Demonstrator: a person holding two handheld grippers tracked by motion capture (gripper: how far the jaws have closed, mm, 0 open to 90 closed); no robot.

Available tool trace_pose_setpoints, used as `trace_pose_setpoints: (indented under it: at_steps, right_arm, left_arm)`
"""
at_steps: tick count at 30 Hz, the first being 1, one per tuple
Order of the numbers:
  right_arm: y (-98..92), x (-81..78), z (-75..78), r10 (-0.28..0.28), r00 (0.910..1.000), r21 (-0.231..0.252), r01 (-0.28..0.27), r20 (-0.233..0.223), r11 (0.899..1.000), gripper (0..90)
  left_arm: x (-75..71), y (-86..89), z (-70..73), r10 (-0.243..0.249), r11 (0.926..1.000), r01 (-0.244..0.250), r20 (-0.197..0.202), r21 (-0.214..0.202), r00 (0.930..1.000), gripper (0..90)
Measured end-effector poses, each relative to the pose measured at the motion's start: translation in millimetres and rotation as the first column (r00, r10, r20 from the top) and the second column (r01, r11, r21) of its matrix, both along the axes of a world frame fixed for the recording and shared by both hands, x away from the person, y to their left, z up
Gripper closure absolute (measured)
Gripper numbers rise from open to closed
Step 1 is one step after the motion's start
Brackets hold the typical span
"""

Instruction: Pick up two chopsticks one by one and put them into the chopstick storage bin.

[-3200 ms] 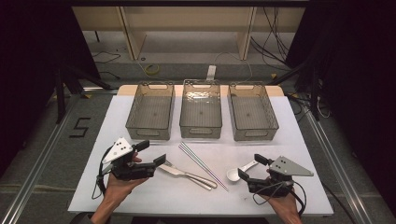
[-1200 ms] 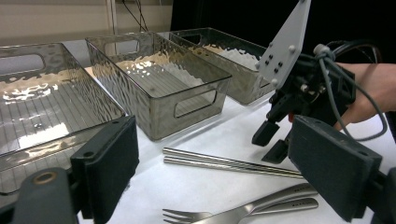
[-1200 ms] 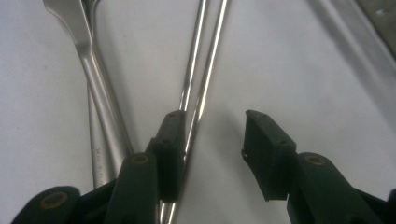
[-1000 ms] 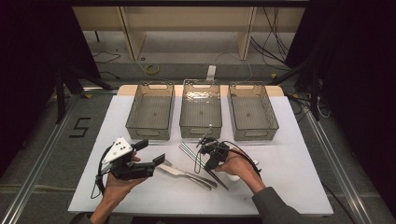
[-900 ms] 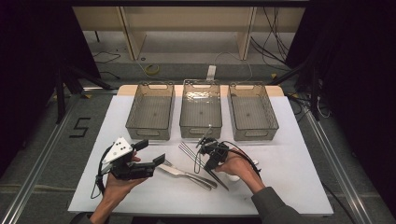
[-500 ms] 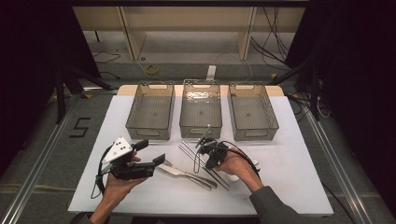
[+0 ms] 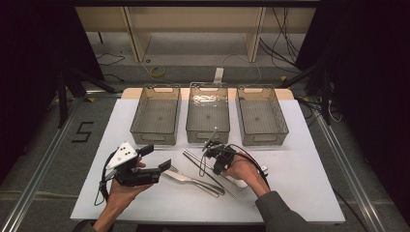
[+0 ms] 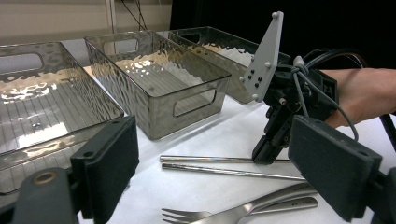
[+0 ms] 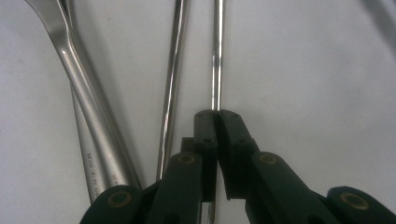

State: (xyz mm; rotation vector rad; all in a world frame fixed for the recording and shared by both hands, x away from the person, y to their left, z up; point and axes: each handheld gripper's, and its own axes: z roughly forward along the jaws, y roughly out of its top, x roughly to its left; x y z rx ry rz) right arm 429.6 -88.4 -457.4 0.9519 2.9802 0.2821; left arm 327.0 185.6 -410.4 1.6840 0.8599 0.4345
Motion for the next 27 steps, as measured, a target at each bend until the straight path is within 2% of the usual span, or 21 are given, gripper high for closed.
trace_pose_setpoints:
  at_steps: [5, 11, 14, 17, 20, 21, 23, 25, 26, 27]
  right_arm:
    - [-0.8, 0.0, 1.8, -0.008, 0.9999, 0.016, 0.008, 0.009, 1.0, 87.0]
    - [-1.7, -1.3, 8.9, 0.005, 0.9998, 0.081, -0.006, 0.021, 0.997, 87.2]
    - [-1.4, -1.2, 12.4, -0.004, 0.9996, 0.092, 0.001, 0.029, 0.996, 87.2]
    - [1.0, -1.0, 23.9, 0.004, 0.9988, 0.147, -0.011, 0.049, 0.989, 87.2]
    - [2.6, -2.2, 30.9, 0.017, 0.9977, 0.156, -0.027, 0.065, 0.987, 87.2]
    - [3.6, -4.3, 38.3, 0.035, 0.9956, 0.166, -0.049, 0.087, 0.985, 87.2]
    - [3.9, -5.6, 41.7, 0.042, 0.9952, 0.172, -0.056, 0.088, 0.984, 87.2]
    - [3.8, -8.4, 48.3, 0.062, 0.9922, 0.174, -0.08, 0.108, 0.981, 87.2]
    - [4.5, -13.3, 53.6, 0.075, 0.9872, 0.167, -0.098, 0.141, 0.981, 87.3]
    - [4.5, -13.3, 53.6, 0.075, 0.9872, 0.167, -0.098, 0.141, 0.981, 87.3]
  left_arm:
    - [0.2, 0.3, 0.1, 0.0, 1.0, 0.0, 0.001, 0.0, 1.0, 15.6]
    - [0.4, 0.1, 0.0, 0.003, 1.0, -0.003, -0.001, -0.002, 1.0, 15.6]
    - [0.5, -0.1, 0.1, 0.001, 1.0, -0.001, 0.0, 0.003, 1.0, 15.6]
    - [0.9, -0.2, 0.1, 0.003, 1.0, -0.003, -0.002, 0.001, 1.0, 15.6]
    - [1.4, 0.2, -0.2, 0.002, 1.0, -0.002, -0.005, 0.002, 1.0, 15.6]
    - [1.6, 0.1, -0.4, 0.001, 1.0, -0.001, -0.006, 0.006, 1.0, 15.6]
    - [1.8, 0.0, -0.5, 0.0, 1.0, 0.0, -0.007, 0.01, 1.0, 15.6]
    - [2.0, -0.2, -0.6, -0.001, 1.0, 0.001, -0.01, 0.009, 1.0, 15.6]
    - [2.2, -0.4, -0.7, -0.003, 0.9999, 0.003, -0.012, 0.011, 0.9999, 15.6]
    - [2.6, -0.7, -0.9, -0.006, 0.9999, 0.007, -0.015, 0.013, 0.9999, 15.6]
